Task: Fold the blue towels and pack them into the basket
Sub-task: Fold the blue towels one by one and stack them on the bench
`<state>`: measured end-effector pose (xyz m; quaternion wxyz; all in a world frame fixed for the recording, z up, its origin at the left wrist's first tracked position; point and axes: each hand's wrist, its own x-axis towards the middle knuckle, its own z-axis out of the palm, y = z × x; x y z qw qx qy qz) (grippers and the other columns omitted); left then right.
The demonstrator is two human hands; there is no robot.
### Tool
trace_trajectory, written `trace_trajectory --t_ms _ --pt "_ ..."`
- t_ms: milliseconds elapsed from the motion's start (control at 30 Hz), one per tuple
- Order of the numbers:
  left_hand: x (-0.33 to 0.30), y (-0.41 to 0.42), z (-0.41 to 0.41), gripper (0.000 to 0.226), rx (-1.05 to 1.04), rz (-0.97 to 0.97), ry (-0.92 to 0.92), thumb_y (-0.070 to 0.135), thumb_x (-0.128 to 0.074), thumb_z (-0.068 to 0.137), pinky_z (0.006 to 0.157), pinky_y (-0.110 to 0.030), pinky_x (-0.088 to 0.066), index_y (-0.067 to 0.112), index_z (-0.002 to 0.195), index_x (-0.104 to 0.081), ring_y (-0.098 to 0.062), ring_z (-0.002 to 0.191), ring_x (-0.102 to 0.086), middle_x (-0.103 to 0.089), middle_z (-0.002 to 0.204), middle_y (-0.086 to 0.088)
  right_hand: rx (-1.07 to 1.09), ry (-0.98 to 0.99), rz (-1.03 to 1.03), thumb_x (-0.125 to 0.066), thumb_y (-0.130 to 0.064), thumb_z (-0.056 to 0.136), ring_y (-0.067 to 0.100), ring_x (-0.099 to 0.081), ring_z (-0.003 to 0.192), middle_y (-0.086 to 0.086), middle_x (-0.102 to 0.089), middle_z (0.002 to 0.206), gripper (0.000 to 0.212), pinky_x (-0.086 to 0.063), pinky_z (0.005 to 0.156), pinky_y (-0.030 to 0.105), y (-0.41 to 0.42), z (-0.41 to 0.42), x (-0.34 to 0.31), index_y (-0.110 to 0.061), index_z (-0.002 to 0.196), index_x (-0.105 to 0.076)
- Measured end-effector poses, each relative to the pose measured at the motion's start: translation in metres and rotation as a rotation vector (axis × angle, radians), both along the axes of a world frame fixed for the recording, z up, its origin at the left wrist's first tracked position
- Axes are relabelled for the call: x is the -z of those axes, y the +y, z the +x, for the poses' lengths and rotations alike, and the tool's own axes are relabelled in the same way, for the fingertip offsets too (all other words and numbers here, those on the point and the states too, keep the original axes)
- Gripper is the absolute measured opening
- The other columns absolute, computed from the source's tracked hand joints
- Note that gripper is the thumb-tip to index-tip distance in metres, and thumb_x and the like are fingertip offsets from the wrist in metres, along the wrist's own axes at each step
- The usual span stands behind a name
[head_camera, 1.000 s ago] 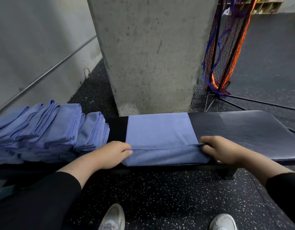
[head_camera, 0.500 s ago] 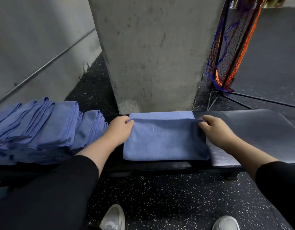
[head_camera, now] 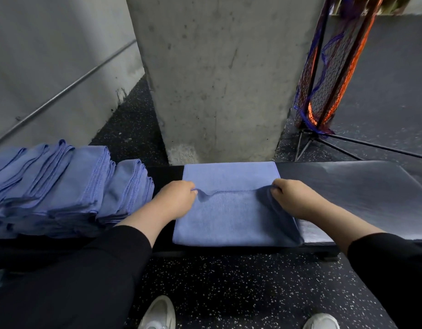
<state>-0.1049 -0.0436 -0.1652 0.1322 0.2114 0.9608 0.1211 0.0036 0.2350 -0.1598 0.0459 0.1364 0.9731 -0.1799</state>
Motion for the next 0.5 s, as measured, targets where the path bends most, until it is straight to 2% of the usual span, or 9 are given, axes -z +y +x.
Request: trace_trajectory --t_ms 133,200,267,333,400,433,467,500 --pt "-0.01 -0.01 0.012 0.038 0.094 -0.108 -0.111 0.028 -0.04 0.106 0.065 -0.032 -0.035 0.018 0.07 -0.042 -0.021 0.078 -0.049 -0.048 0.077 0.001 -0.124 -0.17 0.006 -0.045 -0.022 0.098 0.027 -0.052 0.077 0.003 -0.055 0.074 0.026 -0.04 0.067 0.036 0.001 0.019 -0.012 -0.012 0.075 -0.047" --pt "-0.016 -0.016 0.019 0.039 0.156 -0.151 -0.157 0.029 -0.041 0.106 0.063 -0.032 -0.034 0.019 0.069 -0.042 -0.018 0.075 -0.047 -0.047 0.077 0.001 -0.189 -0.234 -0.002 -0.046 -0.023 0.099 0.02 -0.05 0.072 -0.001 -0.054 0.072 0.026 -0.038 0.063 0.031 0.001 0.028 -0.017 -0.014 0.074 -0.048" --pt "-0.022 -0.022 0.026 0.039 0.196 -0.152 -0.192 0.029 -0.041 0.106 0.059 -0.029 -0.031 0.017 0.069 -0.041 -0.014 0.068 -0.042 -0.045 0.076 0.002 -0.222 -0.25 -0.022 -0.047 -0.023 0.1 0.014 -0.046 0.068 -0.004 -0.052 0.069 0.027 -0.035 0.061 0.024 0.001 0.034 -0.021 -0.016 0.073 -0.048" --pt "-0.025 -0.03 0.026 0.038 0.208 -0.088 -0.23 0.03 -0.042 0.106 0.061 -0.029 -0.033 0.015 0.071 -0.041 -0.013 0.068 -0.042 -0.046 0.075 0.001 -0.226 -0.219 -0.076 -0.048 -0.022 0.1 0.013 -0.043 0.065 -0.004 -0.051 0.067 0.027 -0.035 0.061 0.024 0.003 0.039 -0.022 -0.013 0.074 -0.049" --pt "-0.028 -0.038 0.022 0.035 0.189 0.023 -0.338 0.031 -0.044 0.106 0.072 -0.035 -0.046 0.012 0.077 -0.048 -0.016 0.073 -0.05 -0.05 0.078 -0.002 -0.17 -0.152 -0.223 -0.051 -0.019 0.098 0.014 -0.045 0.065 0.001 -0.052 0.068 0.025 -0.039 0.066 0.031 0.006 0.042 -0.019 -0.006 0.077 -0.054" --pt "-0.029 -0.041 0.02 0.033 0.146 0.123 -0.43 0.03 -0.045 0.106 0.078 -0.04 -0.053 0.008 0.082 -0.053 -0.018 0.077 -0.055 -0.053 0.082 -0.005 -0.108 -0.106 -0.377 -0.053 -0.019 0.095 0.016 -0.045 0.065 0.004 -0.05 0.068 0.024 -0.039 0.067 0.035 0.007 0.042 -0.017 -0.003 0.077 -0.054" --pt "-0.031 -0.041 0.018 0.03 0.085 0.245 -0.538 0.026 -0.046 0.106 0.078 -0.041 -0.056 0.004 0.089 -0.057 -0.022 0.077 -0.058 -0.056 0.083 -0.008 -0.036 -0.05 -0.558 -0.055 -0.02 0.091 0.019 -0.042 0.067 0.007 -0.045 0.069 0.025 -0.035 0.067 0.036 0.007 0.042 -0.017 0.0 0.077 -0.053" --pt "-0.033 -0.04 0.017 0.027 0.023 0.367 -0.633 0.022 -0.047 0.106 0.071 -0.038 -0.057 0.002 0.094 -0.059 -0.023 0.072 -0.058 -0.056 0.081 -0.011 0.039 0.001 -0.72 -0.057 -0.024 0.085 0.022 -0.035 0.069 0.01 -0.04 0.073 0.028 -0.029 0.066 0.037 0.008 0.039 -0.017 0.003 0.079 -0.053"
